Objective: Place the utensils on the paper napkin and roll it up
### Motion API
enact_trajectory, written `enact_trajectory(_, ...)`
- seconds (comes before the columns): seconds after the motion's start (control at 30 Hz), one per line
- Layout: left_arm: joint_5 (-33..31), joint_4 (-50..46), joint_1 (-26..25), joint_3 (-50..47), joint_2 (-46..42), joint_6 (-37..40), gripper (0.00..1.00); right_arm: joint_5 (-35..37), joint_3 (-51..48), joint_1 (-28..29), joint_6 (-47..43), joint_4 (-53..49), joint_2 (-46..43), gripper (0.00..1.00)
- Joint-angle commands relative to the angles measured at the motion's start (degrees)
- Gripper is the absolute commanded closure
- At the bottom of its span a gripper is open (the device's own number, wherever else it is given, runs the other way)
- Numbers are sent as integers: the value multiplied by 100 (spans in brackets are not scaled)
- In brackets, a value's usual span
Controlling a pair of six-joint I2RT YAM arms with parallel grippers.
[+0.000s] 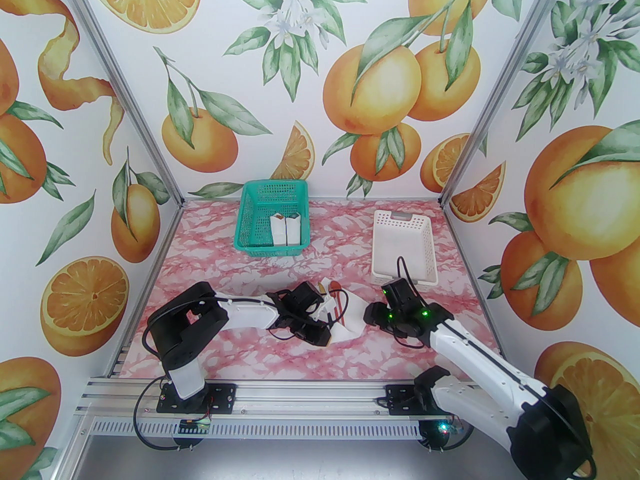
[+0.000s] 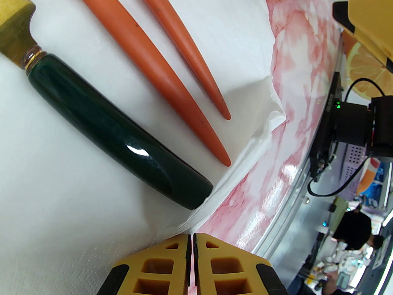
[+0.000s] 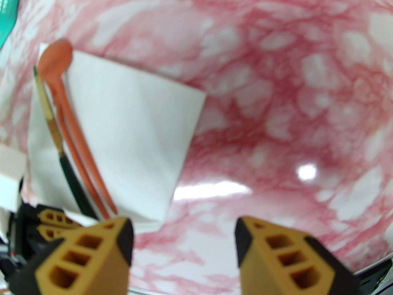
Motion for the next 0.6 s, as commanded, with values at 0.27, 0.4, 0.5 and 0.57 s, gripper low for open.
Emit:
enact_trajectory(0.27,-129,-260,-8,-1,73,3,87,459,323,-165,-410,521,531,32)
enact_trajectory(0.4,-131,-260,-9,5,73,14,87,404,323,-172,-408,848,837,29)
enact_trajectory(0.5,-131,-262,-9,12,68,17,87,437,323,-186,-442,1054,1079,27)
enact_trajectory(0.57,-126,-268,-15,12,64,16,87,428,333,-213,-472,1165,1228,27)
